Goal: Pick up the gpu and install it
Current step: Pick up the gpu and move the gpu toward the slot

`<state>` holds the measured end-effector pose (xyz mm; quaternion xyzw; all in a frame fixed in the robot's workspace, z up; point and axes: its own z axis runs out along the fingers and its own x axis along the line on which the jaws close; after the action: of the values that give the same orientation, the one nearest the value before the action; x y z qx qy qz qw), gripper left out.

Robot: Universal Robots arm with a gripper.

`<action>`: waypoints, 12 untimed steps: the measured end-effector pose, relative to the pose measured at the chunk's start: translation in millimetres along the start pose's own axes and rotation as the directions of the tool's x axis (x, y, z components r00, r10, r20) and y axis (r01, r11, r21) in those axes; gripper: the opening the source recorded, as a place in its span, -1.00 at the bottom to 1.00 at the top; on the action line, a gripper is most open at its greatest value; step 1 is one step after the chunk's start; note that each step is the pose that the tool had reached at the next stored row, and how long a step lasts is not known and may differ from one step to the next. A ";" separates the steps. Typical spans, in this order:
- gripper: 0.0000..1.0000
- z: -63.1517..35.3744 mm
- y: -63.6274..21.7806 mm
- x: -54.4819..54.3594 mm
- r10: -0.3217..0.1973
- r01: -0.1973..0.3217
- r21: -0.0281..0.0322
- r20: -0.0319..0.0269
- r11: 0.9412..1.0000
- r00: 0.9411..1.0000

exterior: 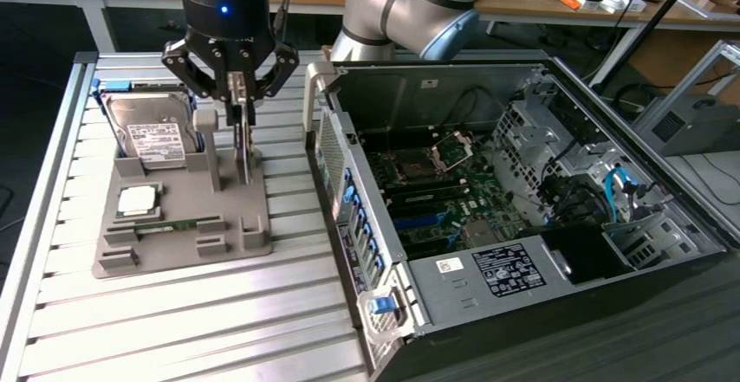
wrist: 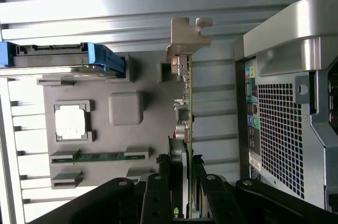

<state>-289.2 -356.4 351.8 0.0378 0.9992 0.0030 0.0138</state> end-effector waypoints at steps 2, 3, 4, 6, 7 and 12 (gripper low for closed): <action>-0.46 -0.9 0.0 0.0 0.000 0.000 0.000 0.000 1.000 1.000; -0.46 -1.4 0.0 0.0 0.000 0.000 0.000 0.000 1.000 1.000; -0.46 -1.8 0.0 0.0 0.000 0.000 0.000 0.000 1.000 1.000; -0.46 -2.7 0.0 -0.1 0.000 0.000 0.000 0.000 1.000 1.000; -0.46 -3.1 0.0 -0.1 0.000 0.000 0.000 0.000 1.000 1.000; -0.46 -5.5 0.0 -0.2 0.000 0.000 0.000 0.000 1.000 1.000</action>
<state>-289.2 -356.4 357.4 0.0378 0.9992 0.0030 0.0138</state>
